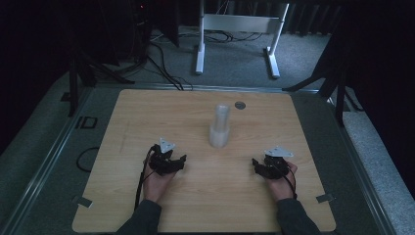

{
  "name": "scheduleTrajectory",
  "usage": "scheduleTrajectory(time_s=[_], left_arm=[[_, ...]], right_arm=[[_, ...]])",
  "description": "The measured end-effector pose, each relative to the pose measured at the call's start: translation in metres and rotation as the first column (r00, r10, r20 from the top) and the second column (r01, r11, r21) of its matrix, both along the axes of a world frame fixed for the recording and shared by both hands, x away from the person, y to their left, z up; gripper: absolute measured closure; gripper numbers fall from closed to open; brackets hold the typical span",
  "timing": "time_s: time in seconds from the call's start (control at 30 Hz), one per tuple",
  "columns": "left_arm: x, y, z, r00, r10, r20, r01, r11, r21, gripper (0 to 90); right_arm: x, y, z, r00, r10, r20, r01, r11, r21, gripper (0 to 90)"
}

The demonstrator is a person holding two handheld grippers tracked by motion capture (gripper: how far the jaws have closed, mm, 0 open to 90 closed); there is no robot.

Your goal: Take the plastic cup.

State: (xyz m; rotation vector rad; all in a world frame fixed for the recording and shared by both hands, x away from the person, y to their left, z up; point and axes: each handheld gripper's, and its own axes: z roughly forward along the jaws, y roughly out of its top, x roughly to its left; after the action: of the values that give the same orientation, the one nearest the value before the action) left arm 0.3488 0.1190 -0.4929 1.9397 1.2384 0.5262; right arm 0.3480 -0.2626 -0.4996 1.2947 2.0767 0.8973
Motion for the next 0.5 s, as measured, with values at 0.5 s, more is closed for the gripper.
scheduleTrajectory(time_s=[0.5], left_arm=[[-0.004,-0.011,0.004,0.9985,-0.04,0.037,0.038,0.997,0.067,38.4]], right_arm=[[-0.006,0.004,0.01,0.9994,0.032,0.016,-0.032,0.999,0.003,40.3]])
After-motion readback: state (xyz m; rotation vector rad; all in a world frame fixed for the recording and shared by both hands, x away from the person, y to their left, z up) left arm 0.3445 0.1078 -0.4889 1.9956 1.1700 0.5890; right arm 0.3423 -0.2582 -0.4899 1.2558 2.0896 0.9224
